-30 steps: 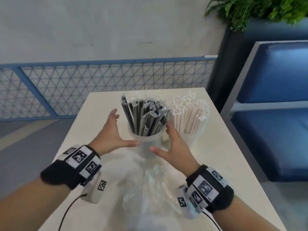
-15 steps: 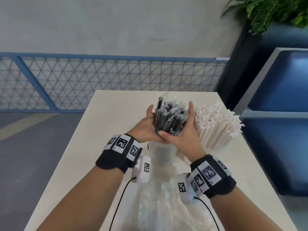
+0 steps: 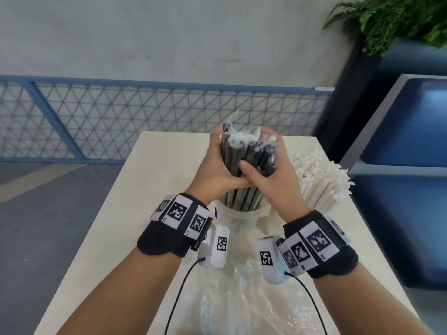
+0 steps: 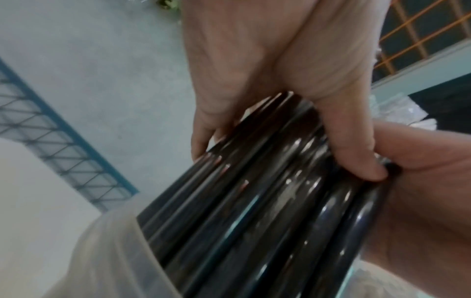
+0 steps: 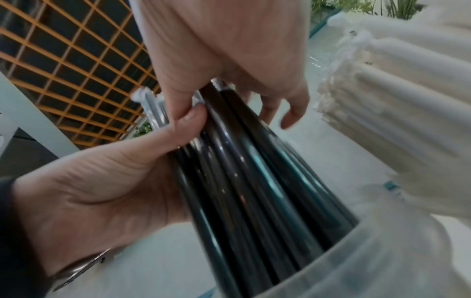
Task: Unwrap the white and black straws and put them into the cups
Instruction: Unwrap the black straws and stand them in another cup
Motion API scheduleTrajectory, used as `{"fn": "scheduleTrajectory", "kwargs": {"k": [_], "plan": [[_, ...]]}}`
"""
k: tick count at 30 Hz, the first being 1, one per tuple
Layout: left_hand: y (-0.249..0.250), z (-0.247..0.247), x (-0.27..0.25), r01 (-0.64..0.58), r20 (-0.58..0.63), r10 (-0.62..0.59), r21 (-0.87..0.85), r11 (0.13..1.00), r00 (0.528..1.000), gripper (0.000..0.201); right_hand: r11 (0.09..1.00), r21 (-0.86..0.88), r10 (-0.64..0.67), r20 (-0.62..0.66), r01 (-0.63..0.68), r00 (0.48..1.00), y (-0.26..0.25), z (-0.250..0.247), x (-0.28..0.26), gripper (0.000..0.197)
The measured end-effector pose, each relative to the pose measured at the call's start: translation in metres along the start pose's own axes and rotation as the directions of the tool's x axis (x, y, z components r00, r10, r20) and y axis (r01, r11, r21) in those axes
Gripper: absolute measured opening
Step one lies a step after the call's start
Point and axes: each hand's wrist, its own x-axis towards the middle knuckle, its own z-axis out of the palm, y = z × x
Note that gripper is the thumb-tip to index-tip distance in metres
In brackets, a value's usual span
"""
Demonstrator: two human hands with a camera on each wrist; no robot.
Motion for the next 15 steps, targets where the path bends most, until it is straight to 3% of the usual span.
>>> {"fn": "scheduleTrajectory", "kwargs": {"k": [1,3,5,6,8,10,12,15], "plan": [[0.004,0.0,-0.002,-0.034,-0.012,0.034,0.025,0.999,0.999,0.108,0.999,-0.046,-0.018,0.01,0.019,1.0,0.0,0.0,0.0,0.06],[0.015,-0.001,-0.008,-0.154,-0.044,0.175,0.299,0.942,0.984,0.113,0.988,-0.146,-0.042,0.004,0.042,0.999,0.004,0.001,-0.001,0.066],[0.02,-0.001,-0.011,-0.292,0.031,0.342,0.593,0.75,0.939,0.102,0.975,-0.211,-0.07,-0.015,0.065,0.997,0.007,0.003,-0.005,0.066],[0.022,-0.001,-0.011,-0.322,0.106,0.351,0.694,0.644,0.93,0.095,0.965,-0.251,-0.074,-0.011,0.069,0.997,0.01,0.005,-0.006,0.066],[0.01,-0.001,-0.007,-0.29,0.232,0.176,0.825,0.485,0.957,0.08,0.926,-0.377,0.002,0.07,0.024,0.998,0.019,0.008,-0.008,0.066],[-0.009,0.0,-0.007,-0.2,0.245,-0.059,0.889,0.413,0.968,0.074,0.861,-0.509,0.116,0.186,-0.005,0.976,0.029,0.013,-0.011,0.068],[-0.019,-0.002,-0.008,-0.182,0.262,-0.112,0.865,0.468,0.958,0.077,0.86,-0.51,0.137,0.205,-0.013,0.969,0.034,0.014,-0.014,0.066],[-0.018,-0.016,-0.008,-0.18,0.303,-0.047,0.675,0.715,0.952,0.105,0.941,-0.339,0.045,0.092,-0.011,0.995,0.029,0.009,-0.02,0.079]]}}
